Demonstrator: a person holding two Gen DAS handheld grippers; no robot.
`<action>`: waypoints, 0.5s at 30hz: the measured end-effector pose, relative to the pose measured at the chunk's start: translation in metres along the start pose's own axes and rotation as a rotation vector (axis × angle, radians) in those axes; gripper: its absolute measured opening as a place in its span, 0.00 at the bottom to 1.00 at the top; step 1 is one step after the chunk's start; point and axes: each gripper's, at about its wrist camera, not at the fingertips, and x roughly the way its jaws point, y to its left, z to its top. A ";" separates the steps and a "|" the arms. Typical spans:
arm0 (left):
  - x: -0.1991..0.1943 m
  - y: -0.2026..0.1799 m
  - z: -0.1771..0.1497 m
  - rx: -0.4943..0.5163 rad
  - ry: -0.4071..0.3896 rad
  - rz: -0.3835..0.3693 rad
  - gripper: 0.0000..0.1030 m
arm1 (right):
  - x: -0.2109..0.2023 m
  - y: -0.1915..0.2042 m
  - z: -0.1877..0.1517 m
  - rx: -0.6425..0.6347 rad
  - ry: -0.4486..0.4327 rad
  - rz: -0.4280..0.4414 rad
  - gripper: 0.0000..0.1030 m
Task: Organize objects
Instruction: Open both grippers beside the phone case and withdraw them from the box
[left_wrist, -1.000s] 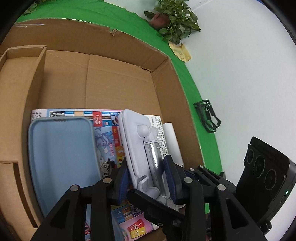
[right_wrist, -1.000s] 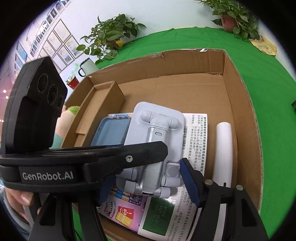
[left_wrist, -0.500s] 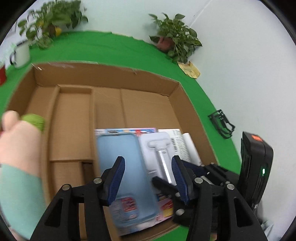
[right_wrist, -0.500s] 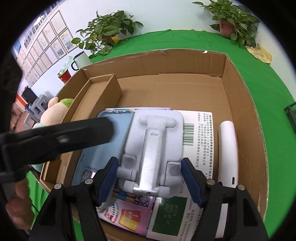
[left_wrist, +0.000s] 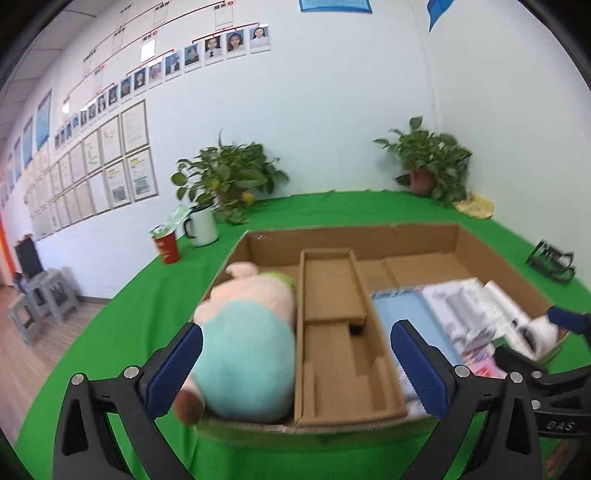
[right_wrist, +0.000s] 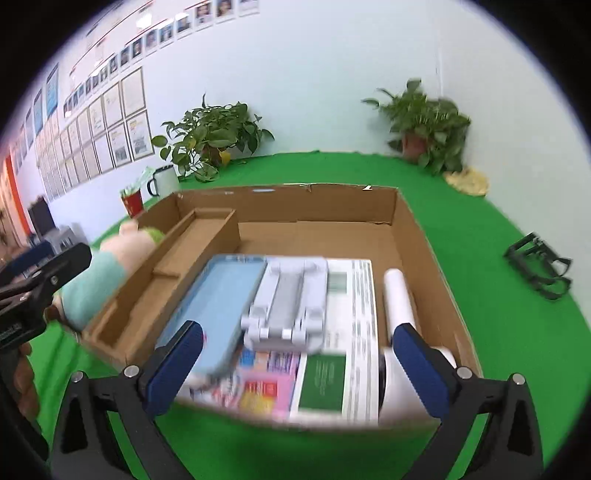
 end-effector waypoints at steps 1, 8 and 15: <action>0.000 0.000 -0.007 0.004 0.009 0.015 1.00 | -0.003 0.005 -0.005 -0.015 -0.010 -0.014 0.99; 0.024 -0.023 -0.030 0.026 0.046 -0.001 1.00 | -0.002 0.012 -0.023 0.002 -0.064 -0.083 0.99; 0.040 -0.031 -0.037 0.008 0.062 0.020 1.00 | 0.005 0.018 -0.021 0.011 -0.076 -0.113 0.99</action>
